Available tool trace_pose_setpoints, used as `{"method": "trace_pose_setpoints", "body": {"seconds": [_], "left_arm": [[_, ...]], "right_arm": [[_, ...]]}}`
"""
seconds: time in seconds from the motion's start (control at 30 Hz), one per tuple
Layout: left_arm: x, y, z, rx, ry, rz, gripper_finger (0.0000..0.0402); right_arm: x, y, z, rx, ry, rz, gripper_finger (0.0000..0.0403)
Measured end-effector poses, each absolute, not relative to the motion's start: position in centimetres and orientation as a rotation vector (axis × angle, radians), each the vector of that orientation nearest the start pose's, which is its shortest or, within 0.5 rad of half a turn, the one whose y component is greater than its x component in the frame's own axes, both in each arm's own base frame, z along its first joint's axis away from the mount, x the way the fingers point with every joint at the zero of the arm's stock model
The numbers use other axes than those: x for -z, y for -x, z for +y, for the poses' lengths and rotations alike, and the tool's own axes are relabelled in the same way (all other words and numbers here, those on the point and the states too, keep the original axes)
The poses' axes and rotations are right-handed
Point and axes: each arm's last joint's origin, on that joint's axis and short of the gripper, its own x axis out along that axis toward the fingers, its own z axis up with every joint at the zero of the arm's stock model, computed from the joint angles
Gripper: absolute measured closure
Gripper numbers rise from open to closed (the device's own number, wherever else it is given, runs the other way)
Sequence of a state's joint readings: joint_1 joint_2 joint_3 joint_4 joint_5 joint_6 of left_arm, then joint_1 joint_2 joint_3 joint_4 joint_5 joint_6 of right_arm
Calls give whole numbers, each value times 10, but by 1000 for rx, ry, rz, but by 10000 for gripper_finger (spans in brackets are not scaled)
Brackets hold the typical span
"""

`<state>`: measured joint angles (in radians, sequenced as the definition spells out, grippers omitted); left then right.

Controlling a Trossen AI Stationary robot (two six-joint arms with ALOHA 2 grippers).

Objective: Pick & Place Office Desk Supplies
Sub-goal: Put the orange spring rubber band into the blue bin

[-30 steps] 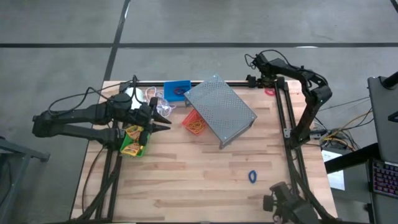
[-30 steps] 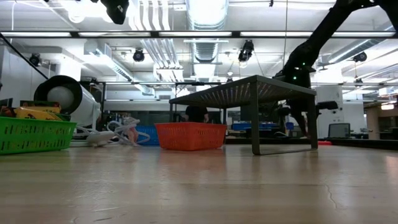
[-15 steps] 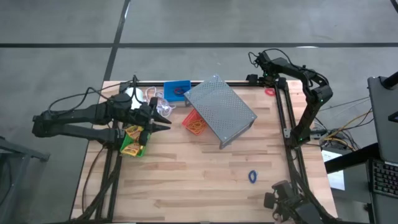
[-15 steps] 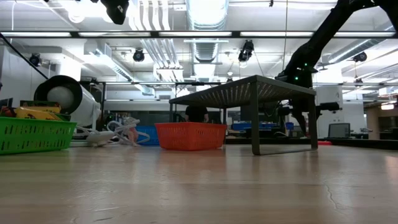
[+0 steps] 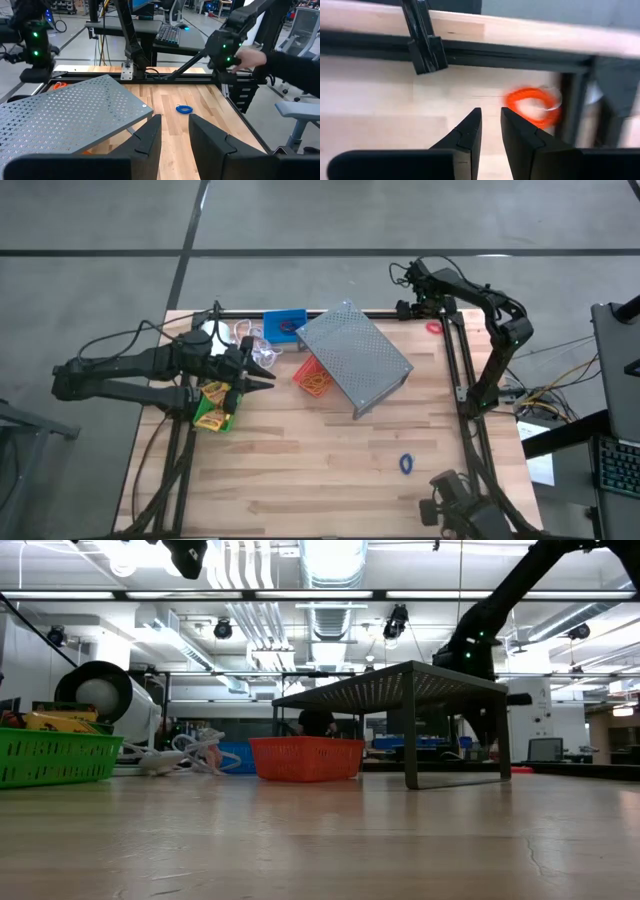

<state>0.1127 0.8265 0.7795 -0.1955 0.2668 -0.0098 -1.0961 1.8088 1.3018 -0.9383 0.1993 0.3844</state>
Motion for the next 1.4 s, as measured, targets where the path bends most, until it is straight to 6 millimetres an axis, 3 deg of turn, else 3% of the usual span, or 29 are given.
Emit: {"method": "trace_pose_setpoints", "body": {"seconds": [0.07, 0.2, 0.53, 1.0, 1.2, 1.4], "left_arm": [[-323, -181, 13, 152, 53, 239, 297], [-323, -181, 13, 153, 52, 239, 297], [-323, -181, 13, 154, 45, 239, 297], [-323, -181, 13, 154, 42, 242, 298], [-323, -181, 13, 157, 7, 240, 297], [-323, -181, 13, 157, -6, 239, 297]], "right_arm": [[-209, -148, -303, 1290, -839, 1290, 335], [-214, -148, -301, 1181, -797, 1374, 335], [-207, -152, -305, 1163, -716, 1414, 335], [-211, -168, -314, 933, -366, 1423, 335], [-212, -155, -317, 1038, -303, 1532, 335], [-208, -141, -316, 1102, -435, 1565, 335]]}}
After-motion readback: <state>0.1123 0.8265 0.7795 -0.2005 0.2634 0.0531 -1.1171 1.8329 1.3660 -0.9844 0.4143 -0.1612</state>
